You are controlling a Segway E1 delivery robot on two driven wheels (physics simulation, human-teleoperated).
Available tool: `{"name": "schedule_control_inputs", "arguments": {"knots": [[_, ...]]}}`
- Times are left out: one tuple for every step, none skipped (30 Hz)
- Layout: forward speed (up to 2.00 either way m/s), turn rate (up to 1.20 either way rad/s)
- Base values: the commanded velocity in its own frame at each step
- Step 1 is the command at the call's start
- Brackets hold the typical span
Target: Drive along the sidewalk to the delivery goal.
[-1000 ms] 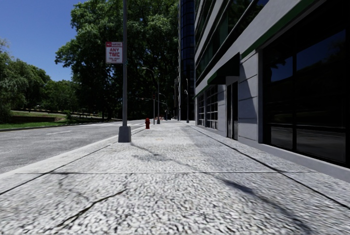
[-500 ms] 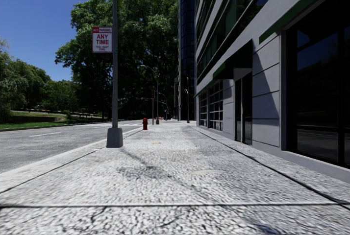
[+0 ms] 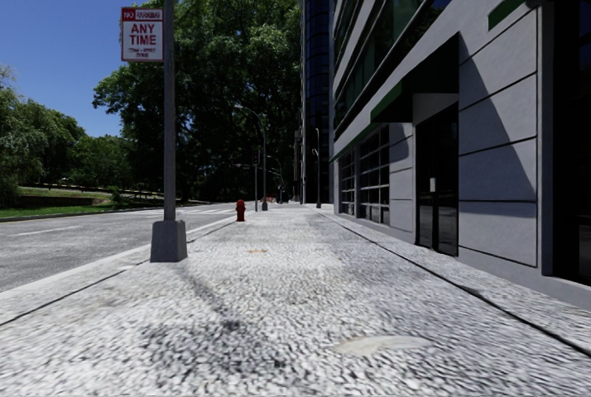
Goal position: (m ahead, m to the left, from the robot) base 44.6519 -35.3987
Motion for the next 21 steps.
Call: {"name": "schedule_control_inputs", "arguments": {"knots": [[2.00,0.00],[2.00,0.00],[2.00,0.00],[2.00,0.00],[2.00,0.00],[2.00,0.00],[2.00,0.00],[2.00,0.00],[2.00,0.00],[2.00,0.00],[2.00,0.00],[2.00,0.00],[2.00,0.00],[2.00,0.00],[2.00,0.00],[2.00,0.00],[2.00,0.00],[2.00,0.00],[2.00,0.00],[2.00,0.00],[2.00,0.00]]}}
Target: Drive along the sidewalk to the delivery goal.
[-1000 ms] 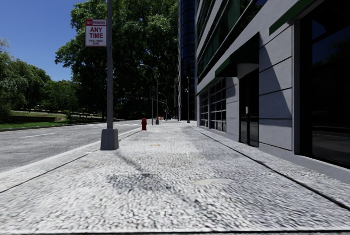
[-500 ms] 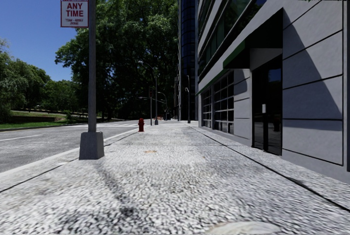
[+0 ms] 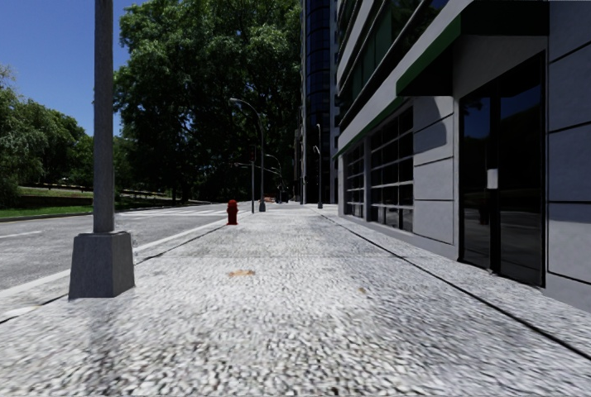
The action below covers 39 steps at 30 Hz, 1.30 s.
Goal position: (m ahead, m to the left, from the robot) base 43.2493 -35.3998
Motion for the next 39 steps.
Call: {"name": "schedule_control_inputs", "arguments": {"knots": [[2.00,0.00],[2.00,0.00],[2.00,0.00],[2.00,0.00],[2.00,0.00],[2.00,0.00],[2.00,0.00],[2.00,0.00],[2.00,0.00],[2.00,0.00],[2.00,0.00],[2.00,0.00],[2.00,0.00],[2.00,0.00],[2.00,0.00],[2.00,0.00],[2.00,0.00],[2.00,0.00],[2.00,0.00],[2.00,0.00],[2.00,0.00],[2.00,0.00],[2.00,0.00],[2.00,0.00],[2.00,0.00],[2.00,0.00],[2.00,0.00],[2.00,0.00],[2.00,0.00],[2.00,0.00],[2.00,0.00],[2.00,0.00],[2.00,0.00],[2.00,0.00],[2.00,0.00],[2.00,0.00],[2.00,0.00],[2.00,0.00],[2.00,0.00]]}}
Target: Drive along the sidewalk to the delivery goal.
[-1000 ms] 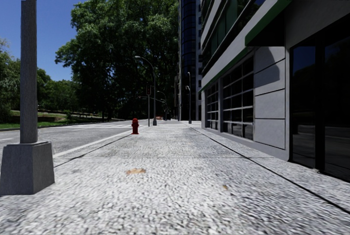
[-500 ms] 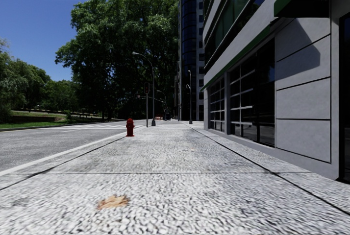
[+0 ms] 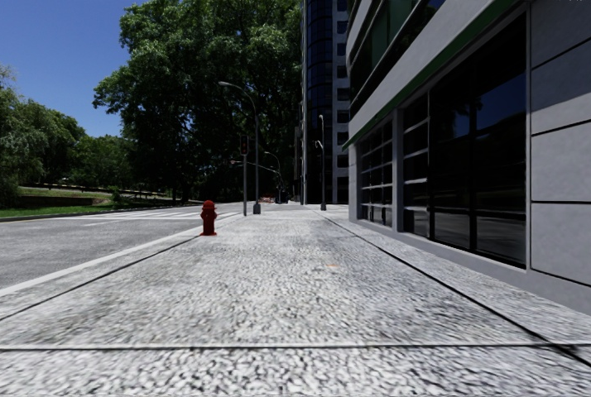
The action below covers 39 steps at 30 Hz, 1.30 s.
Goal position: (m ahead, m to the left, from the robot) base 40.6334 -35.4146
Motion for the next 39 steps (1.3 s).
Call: {"name": "schedule_control_inputs", "arguments": {"knots": [[2.00,0.00],[2.00,0.00],[2.00,0.00],[2.00,0.00],[2.00,0.00],[2.00,0.00],[2.00,0.00],[2.00,0.00],[2.00,0.00],[2.00,0.00],[2.00,0.00],[2.00,0.00],[2.00,0.00],[2.00,0.00],[2.00,0.00],[2.00,0.00],[2.00,0.00],[2.00,0.00],[2.00,0.00],[2.00,0.00],[2.00,0.00],[2.00,0.00],[2.00,0.00],[2.00,0.00],[2.00,0.00],[2.00,0.00],[2.00,0.00],[2.00,0.00],[2.00,0.00],[2.00,0.00],[2.00,0.00],[2.00,0.00],[2.00,0.00],[2.00,0.00],[2.00,0.00],[2.00,0.00],[2.00,0.00],[2.00,0.00],[2.00,0.00]]}}
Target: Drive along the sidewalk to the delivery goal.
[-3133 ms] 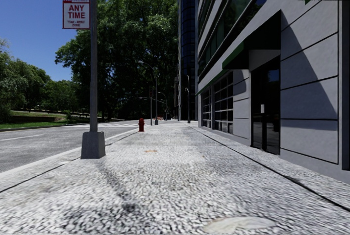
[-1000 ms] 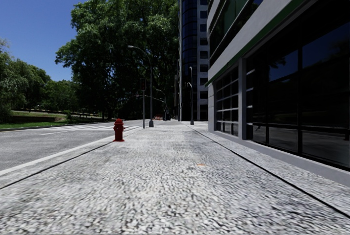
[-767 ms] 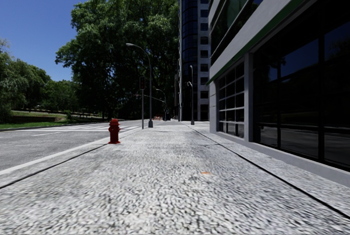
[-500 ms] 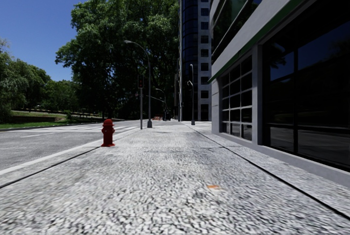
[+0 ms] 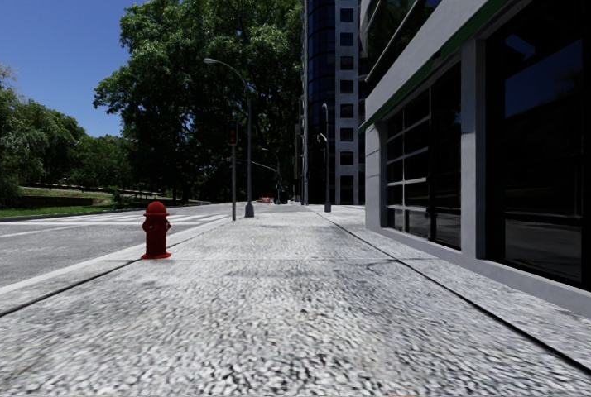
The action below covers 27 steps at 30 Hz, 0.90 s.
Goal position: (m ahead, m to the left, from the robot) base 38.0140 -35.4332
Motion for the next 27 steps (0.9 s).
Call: {"name": "schedule_control_inputs", "arguments": {"knots": [[2.00,0.00],[2.00,0.00],[2.00,0.00],[2.00,0.00],[2.00,0.00],[2.00,0.00],[2.00,0.00],[2.00,0.00],[2.00,0.00],[2.00,0.00],[2.00,0.00],[2.00,0.00],[2.00,0.00],[2.00,0.00],[2.00,0.00],[2.00,0.00],[2.00,0.00],[2.00,0.00],[2.00,0.00],[2.00,0.00],[2.00,0.00],[2.00,0.00],[2.00,0.00],[2.00,0.00],[2.00,0.00],[2.00,0.00],[2.00,0.00]]}}
